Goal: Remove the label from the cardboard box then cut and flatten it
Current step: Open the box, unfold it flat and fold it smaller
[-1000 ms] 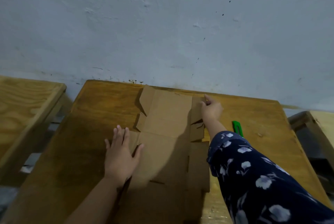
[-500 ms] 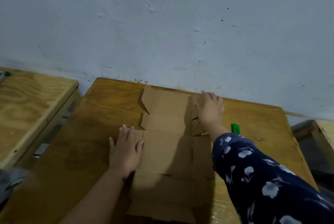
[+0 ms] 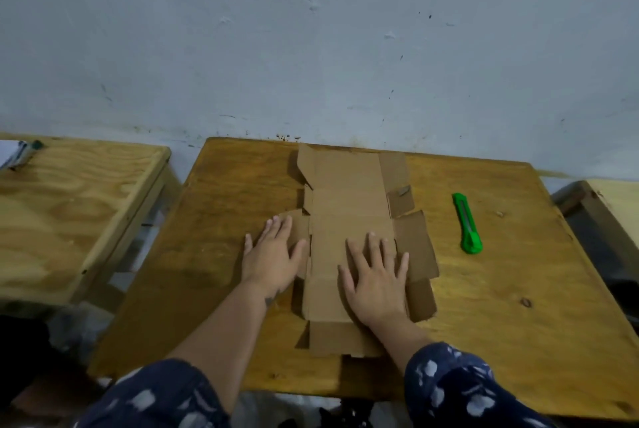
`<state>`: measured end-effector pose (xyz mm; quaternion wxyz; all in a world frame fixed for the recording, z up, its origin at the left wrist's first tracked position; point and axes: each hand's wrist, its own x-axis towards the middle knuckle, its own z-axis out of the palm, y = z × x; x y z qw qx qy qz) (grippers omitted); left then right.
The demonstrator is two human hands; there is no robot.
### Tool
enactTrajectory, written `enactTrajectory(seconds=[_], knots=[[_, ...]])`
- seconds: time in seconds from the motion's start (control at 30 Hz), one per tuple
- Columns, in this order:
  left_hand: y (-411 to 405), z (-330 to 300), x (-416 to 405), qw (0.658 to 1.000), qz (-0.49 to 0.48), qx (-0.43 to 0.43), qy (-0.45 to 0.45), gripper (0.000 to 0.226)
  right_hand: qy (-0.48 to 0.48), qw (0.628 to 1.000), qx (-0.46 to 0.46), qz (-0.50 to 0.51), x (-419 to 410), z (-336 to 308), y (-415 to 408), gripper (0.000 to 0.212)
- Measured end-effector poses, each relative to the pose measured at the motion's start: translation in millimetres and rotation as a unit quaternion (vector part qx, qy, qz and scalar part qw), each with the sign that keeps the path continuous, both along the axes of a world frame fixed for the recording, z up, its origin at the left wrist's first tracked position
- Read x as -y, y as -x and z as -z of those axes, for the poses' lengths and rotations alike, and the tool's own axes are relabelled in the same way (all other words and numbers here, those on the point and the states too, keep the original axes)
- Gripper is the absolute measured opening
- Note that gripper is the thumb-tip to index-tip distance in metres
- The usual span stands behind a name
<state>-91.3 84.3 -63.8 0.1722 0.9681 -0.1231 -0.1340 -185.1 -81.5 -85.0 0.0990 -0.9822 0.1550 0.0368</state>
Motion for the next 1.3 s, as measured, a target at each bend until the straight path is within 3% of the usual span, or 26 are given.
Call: enactTrajectory(seconds=[0.2,0.3,0.43,0.6,0.83,1.03,1.3], knots=[[-3,-12,-34,0.998,-0.004,0.061,0.027,0.049,-0.006,0.999,-0.039,0.004,-8,4,6,0.061],[-6,-13,-56,0.997,-0.007,0.072,-0.005,0.049,-0.002,0.999,-0.04,0.005,-14,5,9,0.061],[-4,-4,-73,0.994,-0.002,0.031,-0.106,0.053,0.0,0.999,-0.035,0.011,-24,7,14,0.062],[6,11,-70,0.985,-0.014,-0.04,-0.168,0.068,-0.002,0.999,-0.029,0.014,-27,7,17,0.064],[-9,-21,-21,0.983,0.0,0.134,-0.127,0.071,0.008,0.995,0.092,0.045,-11,-24,-20,0.049],[-10,-17,26,0.983,0.076,0.127,-0.112,0.071,-0.038,0.988,0.139,0.055,38,-43,-73,0.046],[-11,18,31,0.986,0.051,0.083,-0.135,0.088,-0.05,0.986,0.058,0.15,93,-28,-117,0.057]])
